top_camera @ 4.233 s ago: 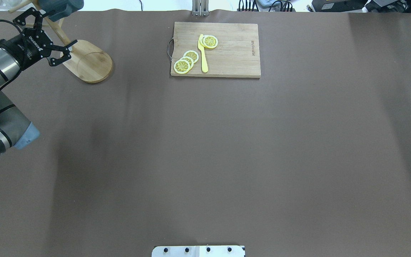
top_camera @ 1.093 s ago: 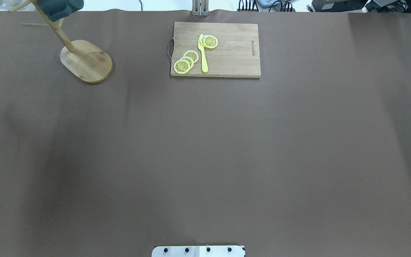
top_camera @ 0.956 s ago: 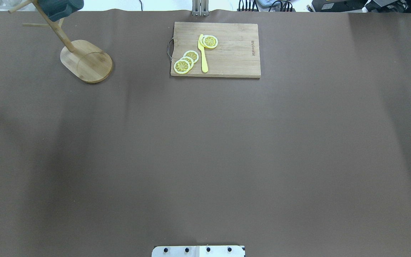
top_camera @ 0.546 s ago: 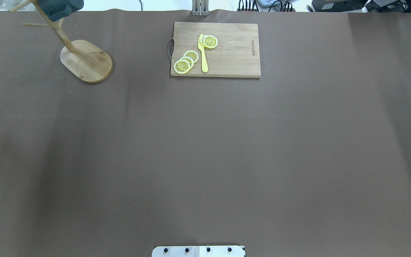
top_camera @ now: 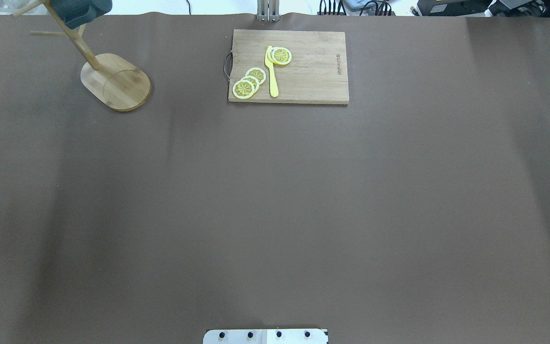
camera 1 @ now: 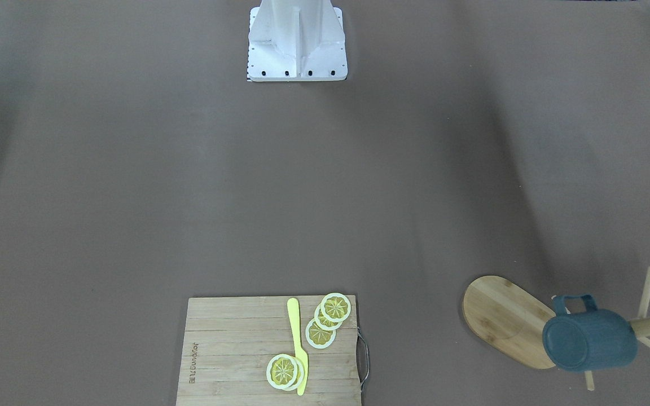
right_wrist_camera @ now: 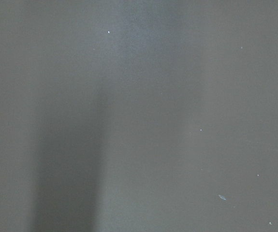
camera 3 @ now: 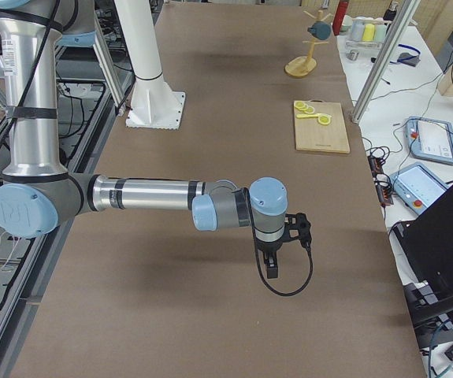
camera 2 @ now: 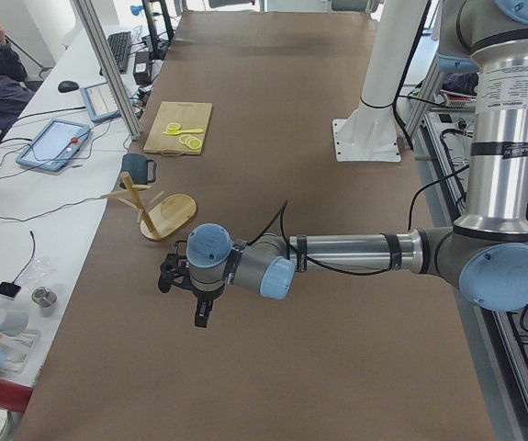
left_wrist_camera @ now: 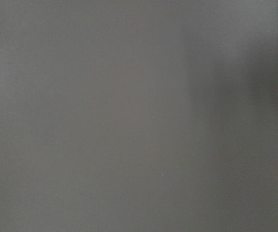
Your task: Hang cup on storage rack
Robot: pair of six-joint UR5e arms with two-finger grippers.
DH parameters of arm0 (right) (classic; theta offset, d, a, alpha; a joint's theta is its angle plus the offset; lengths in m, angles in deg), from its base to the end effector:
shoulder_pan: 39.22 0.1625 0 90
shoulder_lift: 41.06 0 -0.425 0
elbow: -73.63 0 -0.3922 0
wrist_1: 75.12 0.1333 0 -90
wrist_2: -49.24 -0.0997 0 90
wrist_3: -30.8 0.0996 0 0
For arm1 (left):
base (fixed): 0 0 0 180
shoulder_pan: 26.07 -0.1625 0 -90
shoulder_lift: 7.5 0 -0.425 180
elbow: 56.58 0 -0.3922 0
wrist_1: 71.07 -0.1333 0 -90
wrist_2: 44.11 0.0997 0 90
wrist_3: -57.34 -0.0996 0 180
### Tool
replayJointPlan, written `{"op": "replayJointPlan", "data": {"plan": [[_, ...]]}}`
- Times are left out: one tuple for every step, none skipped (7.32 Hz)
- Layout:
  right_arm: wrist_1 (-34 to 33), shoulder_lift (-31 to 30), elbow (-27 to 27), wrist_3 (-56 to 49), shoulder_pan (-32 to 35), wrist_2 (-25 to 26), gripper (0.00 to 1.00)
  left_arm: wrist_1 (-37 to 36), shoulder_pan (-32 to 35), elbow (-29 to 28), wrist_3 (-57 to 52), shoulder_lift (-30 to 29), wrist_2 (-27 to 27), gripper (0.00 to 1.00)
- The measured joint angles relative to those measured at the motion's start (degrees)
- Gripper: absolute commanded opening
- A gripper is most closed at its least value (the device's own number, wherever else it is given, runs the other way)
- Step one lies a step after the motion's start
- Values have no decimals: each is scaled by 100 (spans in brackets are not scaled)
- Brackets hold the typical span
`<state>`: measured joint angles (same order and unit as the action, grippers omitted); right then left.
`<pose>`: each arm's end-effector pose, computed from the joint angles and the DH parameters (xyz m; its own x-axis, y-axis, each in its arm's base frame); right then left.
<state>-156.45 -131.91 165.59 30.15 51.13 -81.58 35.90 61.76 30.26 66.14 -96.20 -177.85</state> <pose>0.0712 -0.4965 0.6372 0.7575 -0.1176 0.6422 0.0026 0.9842 0.1772 -0.0457 -0.4964 0.6665 0.7135 0.0257 -0.7002 0.0731 0.9912 0.1108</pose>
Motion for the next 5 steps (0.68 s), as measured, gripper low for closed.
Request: {"op": "replayJointPlan", "data": {"plan": [[2, 6, 0, -29, 0, 30, 100, -207, -4, 70, -30, 15, 77, 100], [1, -3, 0, -44, 0, 110, 100, -377, -8, 159, -54, 36, 103, 100], [-12, -15, 1, -53, 0, 190, 100, -518, -18, 241, -75, 57, 110, 100], [-43, -25, -14, -56, -12, 225, 100, -774, -36, 353, -113, 54, 111, 100], [-61, -33, -78, -56, -29, 223, 100, -1143, -60, 506, -260, 56, 124, 100]]}}
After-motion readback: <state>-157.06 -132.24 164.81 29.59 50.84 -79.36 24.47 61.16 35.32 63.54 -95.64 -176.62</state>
